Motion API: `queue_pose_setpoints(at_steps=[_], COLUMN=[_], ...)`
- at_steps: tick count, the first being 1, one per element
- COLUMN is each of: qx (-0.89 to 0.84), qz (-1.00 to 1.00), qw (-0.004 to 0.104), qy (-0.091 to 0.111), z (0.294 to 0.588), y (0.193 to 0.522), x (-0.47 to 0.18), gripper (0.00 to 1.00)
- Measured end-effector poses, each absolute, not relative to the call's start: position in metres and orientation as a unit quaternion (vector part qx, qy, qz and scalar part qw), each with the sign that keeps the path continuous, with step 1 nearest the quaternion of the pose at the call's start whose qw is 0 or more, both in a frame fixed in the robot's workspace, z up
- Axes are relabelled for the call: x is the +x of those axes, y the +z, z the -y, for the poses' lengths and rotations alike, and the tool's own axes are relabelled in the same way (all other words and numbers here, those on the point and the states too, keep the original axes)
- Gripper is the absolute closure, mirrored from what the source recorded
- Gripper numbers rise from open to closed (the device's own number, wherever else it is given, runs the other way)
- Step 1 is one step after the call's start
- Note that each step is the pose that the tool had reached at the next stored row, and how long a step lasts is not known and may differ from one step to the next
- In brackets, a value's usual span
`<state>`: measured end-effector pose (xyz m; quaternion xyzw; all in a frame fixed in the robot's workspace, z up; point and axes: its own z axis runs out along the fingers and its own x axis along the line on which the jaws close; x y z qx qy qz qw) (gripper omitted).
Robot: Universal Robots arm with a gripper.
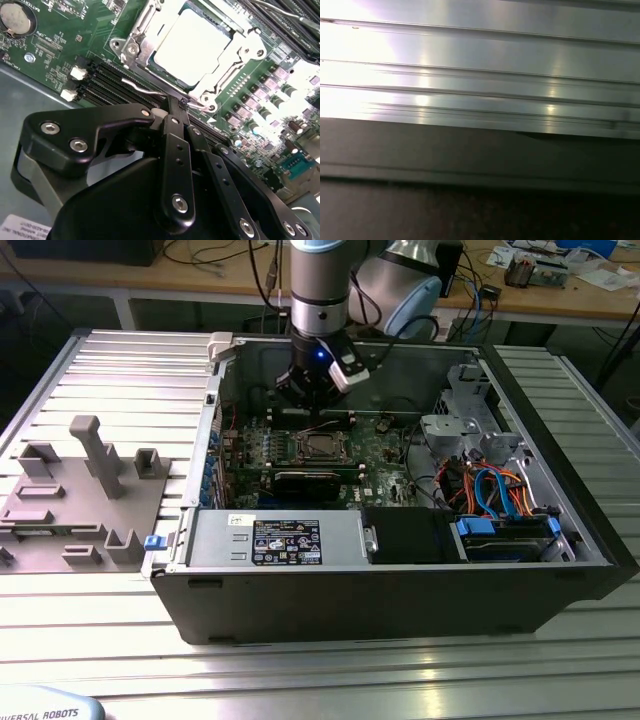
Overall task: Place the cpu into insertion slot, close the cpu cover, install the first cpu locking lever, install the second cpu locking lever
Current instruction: 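Install the first cpu locking lever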
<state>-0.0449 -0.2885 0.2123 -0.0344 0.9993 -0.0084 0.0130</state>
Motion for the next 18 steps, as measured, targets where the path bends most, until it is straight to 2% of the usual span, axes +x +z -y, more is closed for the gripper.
queue_pose_setpoints(at_steps=[18], qx=[-0.034], qz=[-0.999], qw=[0.013], qy=[-0.005], z=[0.291], y=[0.202], x=[-0.025], gripper=[0.89])
